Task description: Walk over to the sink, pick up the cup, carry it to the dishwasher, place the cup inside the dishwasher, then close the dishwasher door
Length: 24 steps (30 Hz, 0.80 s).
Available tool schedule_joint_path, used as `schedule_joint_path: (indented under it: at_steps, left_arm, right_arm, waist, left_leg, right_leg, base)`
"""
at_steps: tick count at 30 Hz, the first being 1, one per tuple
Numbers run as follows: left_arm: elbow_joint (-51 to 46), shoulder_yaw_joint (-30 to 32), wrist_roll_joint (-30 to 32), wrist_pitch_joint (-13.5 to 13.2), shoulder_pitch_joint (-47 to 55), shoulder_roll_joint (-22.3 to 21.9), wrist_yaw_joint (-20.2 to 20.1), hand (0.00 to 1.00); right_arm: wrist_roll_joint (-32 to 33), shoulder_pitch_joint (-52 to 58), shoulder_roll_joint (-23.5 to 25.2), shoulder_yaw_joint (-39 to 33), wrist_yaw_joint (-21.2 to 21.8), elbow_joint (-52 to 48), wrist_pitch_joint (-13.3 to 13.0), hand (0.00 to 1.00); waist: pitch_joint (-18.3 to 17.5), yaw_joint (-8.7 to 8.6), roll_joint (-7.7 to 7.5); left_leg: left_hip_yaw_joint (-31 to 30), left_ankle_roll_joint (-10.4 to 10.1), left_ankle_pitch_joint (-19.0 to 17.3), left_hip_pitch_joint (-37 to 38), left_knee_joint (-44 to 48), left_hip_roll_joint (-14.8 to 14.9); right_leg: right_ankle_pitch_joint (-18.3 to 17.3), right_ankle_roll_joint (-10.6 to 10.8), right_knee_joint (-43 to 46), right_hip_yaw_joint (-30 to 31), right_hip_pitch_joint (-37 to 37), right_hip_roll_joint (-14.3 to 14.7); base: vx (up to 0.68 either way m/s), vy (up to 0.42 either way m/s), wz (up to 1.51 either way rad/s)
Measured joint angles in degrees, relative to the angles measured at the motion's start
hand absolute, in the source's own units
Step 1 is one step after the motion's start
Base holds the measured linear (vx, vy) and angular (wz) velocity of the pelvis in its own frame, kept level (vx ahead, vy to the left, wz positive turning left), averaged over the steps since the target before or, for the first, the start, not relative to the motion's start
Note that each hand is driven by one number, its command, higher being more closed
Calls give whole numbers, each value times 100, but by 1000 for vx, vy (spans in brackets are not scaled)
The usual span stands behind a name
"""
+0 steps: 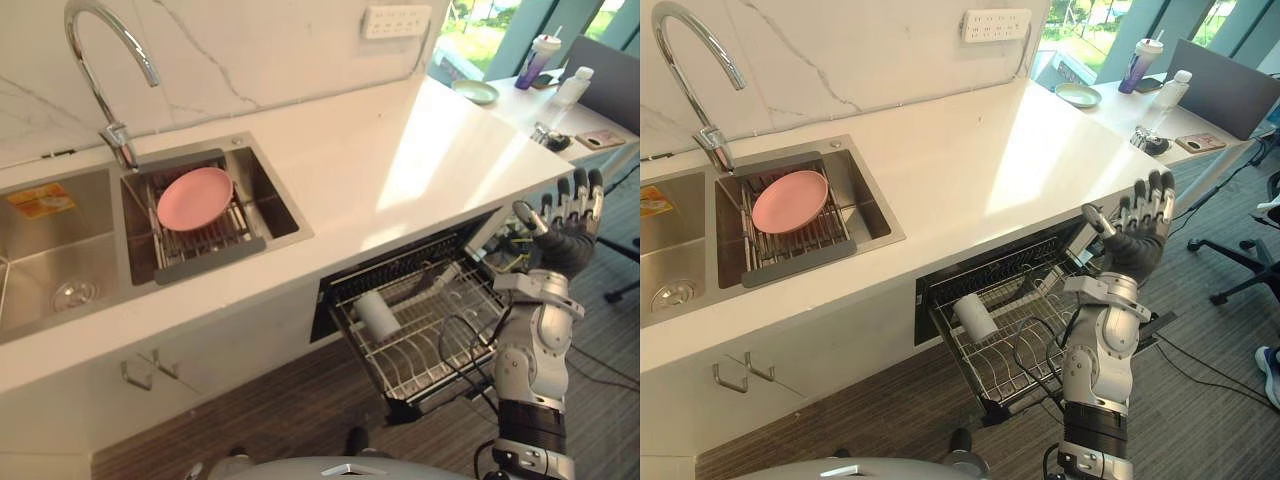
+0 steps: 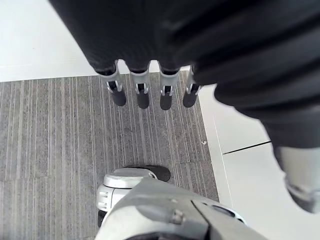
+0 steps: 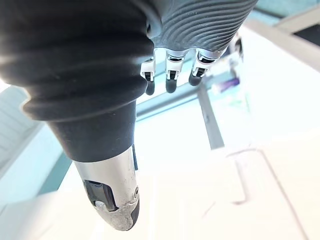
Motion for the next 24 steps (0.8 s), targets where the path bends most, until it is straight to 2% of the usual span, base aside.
schedule_joint_path:
  at_steps: [1,3,6,9,11,12,14,17,21,24]
  left_arm:
    - [0,0,-32,0,-1,-7,22,0]
    - [-2,-1,-74,1,-18,-20,95,0]
    - [-5,-12,-379,2,-52,-19,294,0]
    - [-16,-27,-690,-74,-54,6,552,0]
    - [-17,-33,-755,-128,-48,1,622,0]
    - [4,-32,-725,-128,-37,0,619,0]
    - [23,-36,-507,-124,33,-34,503,0]
    - [23,-39,-489,-109,174,-21,295,0]
    - [83,-17,-939,-183,199,-6,-21,0]
    - [84,-24,-988,-258,155,44,-205,0]
  right_arm:
    - [16,-97,-8,225,244,-67,20,0]
    - [16,-208,-7,504,401,-64,91,0]
    - [13,-381,-7,1084,589,-26,357,0]
    - [-21,-471,-4,1450,567,3,525,0]
    - [-110,-484,1,1484,303,67,592,0]
    - [-114,-489,16,1499,224,107,613,0]
    - [-181,-541,31,1660,-1,251,693,0]
    - [-335,-543,149,1821,-156,241,721,0]
    - [-333,-373,208,1708,-372,170,759,0]
    - [-334,-161,209,1555,-415,136,759,0]
  waist:
    - [-7,1,-10]
    - [-28,17,-29]
    - [-32,79,-56]
    - [-62,256,-104]
    - [51,165,-102]
    - [61,210,-91]
    - [89,346,-95]
    - [139,357,-115]
    - [169,279,-140]
    - [195,186,-244]
  left_leg:
    - [-14,-5,75,75,-112,-3]
    - [-80,19,127,69,-137,-2]
    - [-348,44,154,46,-95,0]
    - [-502,157,-47,-475,590,10]
    - [-286,298,-72,-911,1229,72]
    - [-254,312,-85,-931,1279,76]
    - [-247,318,-70,-732,975,-3]
    - [-127,331,163,-381,364,-124]
    - [135,344,371,-40,-291,-303]
    - [78,432,313,-144,-176,-462]
  right_leg:
    - [1,-3,0,-16,23,13]
    - [-1,-5,0,-44,43,23]
    - [-72,14,1,-316,227,15]
    - [-214,28,80,-660,260,-29]
    - [-340,39,200,-1166,486,-157]
    - [-357,50,223,-1203,525,-168]
    - [-359,93,243,-1228,561,-206]
    - [-388,109,257,-975,520,-263]
    - [-502,220,561,-507,171,-422]
    - [-701,281,1039,-453,-96,-672]
  base:
    - [-10,-4,8]
    - [-6,-11,17]
    - [-4,-14,44]
    - [-17,6,72]
    - [-39,56,121]
    - [-25,83,79]
    - [14,58,27]
    - [-26,29,-21]
    - [-47,57,-47]
    - [47,81,-1]
